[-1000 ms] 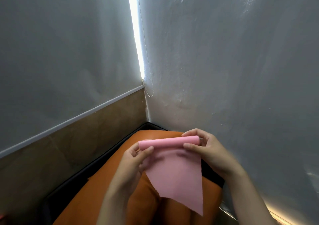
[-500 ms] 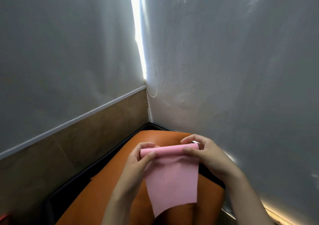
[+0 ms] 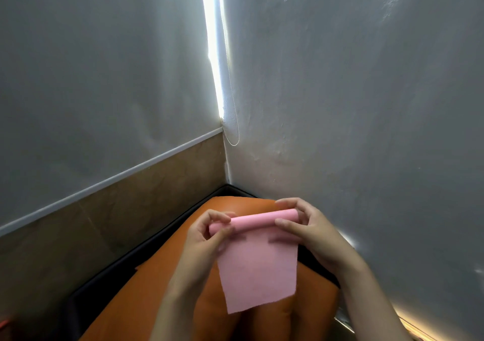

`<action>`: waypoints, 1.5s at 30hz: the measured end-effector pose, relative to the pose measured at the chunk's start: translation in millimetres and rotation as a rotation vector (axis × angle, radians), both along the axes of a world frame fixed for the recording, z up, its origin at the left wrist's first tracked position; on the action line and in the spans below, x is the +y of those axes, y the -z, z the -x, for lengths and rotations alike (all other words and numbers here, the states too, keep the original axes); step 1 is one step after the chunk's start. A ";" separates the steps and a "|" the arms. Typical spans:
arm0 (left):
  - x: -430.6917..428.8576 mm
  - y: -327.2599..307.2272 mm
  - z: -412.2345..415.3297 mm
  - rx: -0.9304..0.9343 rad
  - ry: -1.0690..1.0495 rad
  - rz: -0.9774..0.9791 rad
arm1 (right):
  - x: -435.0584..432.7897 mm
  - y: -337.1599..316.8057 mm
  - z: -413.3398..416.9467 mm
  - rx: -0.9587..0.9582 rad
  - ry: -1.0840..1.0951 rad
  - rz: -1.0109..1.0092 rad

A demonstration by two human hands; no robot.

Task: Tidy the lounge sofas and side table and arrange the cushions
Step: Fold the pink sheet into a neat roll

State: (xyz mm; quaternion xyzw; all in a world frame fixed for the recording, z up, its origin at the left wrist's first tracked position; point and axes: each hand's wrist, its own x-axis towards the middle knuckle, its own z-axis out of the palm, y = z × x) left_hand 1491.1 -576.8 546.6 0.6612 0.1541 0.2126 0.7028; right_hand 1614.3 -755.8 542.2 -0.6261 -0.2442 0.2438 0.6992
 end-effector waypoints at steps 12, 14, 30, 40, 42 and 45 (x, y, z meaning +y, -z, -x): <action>-0.6 6.3 -11.7 0.067 0.023 -0.069 | 4.9 -6.5 -1.4 -0.039 -0.043 -0.012; -0.3 4.2 -11.7 0.054 0.042 -0.077 | 5.1 -7.1 -3.5 -0.023 -0.039 -0.011; -11.2 5.1 -23.0 -0.019 -0.090 -0.009 | 6.7 -6.0 -7.0 0.009 0.247 -0.138; -13.6 3.6 -25.3 -0.013 -0.024 0.019 | 0.2 -7.0 -5.4 0.010 0.273 -0.140; -12.3 3.2 -24.6 0.008 -0.025 -0.006 | -0.2 -6.6 -6.2 0.042 0.231 -0.128; -13.6 3.1 -23.5 0.024 -0.004 -0.047 | -0.5 -6.7 -4.7 0.000 0.168 -0.026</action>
